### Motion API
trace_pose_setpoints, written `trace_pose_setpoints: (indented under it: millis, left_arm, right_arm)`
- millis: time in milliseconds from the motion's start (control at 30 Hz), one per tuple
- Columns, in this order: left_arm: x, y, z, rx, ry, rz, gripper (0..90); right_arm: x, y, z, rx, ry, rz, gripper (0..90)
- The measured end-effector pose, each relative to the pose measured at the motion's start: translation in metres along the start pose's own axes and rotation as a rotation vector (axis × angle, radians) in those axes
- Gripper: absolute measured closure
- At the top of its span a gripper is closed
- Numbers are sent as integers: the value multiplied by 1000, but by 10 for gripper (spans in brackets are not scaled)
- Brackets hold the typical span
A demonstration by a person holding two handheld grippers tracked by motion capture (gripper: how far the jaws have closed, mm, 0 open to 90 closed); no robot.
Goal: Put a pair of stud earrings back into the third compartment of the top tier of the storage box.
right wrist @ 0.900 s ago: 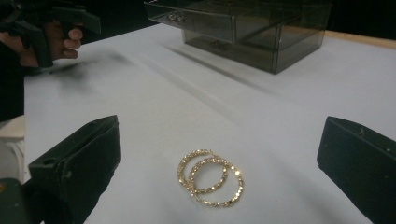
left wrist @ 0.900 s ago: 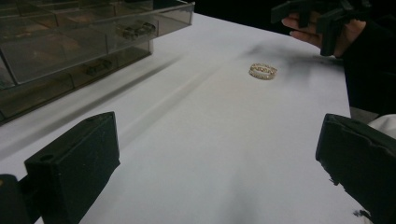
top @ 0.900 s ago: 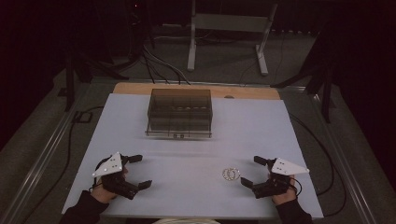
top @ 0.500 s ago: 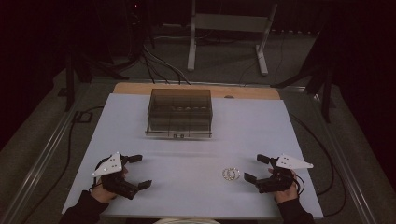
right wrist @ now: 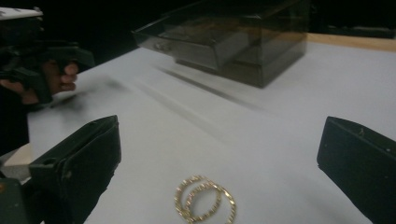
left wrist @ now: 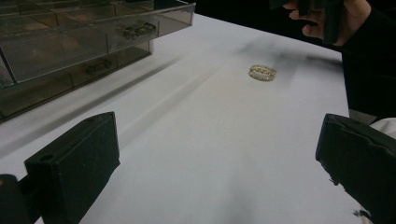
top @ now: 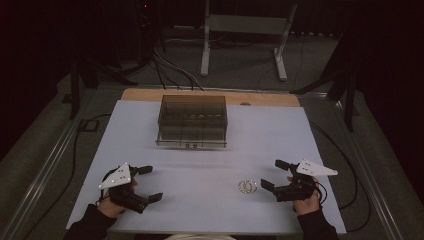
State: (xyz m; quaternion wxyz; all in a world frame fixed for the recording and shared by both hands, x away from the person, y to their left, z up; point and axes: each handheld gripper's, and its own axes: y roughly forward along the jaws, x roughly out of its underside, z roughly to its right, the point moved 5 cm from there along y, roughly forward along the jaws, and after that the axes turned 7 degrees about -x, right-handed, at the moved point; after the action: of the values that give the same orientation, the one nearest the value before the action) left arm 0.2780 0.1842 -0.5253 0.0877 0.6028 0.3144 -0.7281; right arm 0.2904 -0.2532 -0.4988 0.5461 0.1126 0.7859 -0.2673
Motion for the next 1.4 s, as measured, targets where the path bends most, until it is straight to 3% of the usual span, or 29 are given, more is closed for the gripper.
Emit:
trace_pose_setpoints:
  millis: [367, 800, 1000, 1167, 1333, 1400]
  left_arm:
    - [0, 1, 0, 6, -6, 2, 5]
    - [0, 2, 1, 13, -6, -4, 5]
    - [0, 2, 1, 14, -8, -3, 5]
    - [0, 2, 1, 13, -2, -4, 5]
    - [0, 2, 1, 14, -4, -7, 5]
    - [0, 2, 1, 13, -6, -2, 5]
  right_arm:
    - [-4, 13, -9, -21, -12, -32, 0]
    - [-6, 22, -18, -27, -26, -33, 0]
    - [4, 31, -20, -18, -36, -92, 36]
    - [11, 38, -20, 2, 6, -125, 60]
    - [20, 45, -21, 21, 3, -187, 230]
    - [24, 47, -21, 10, 19, -214, 348]
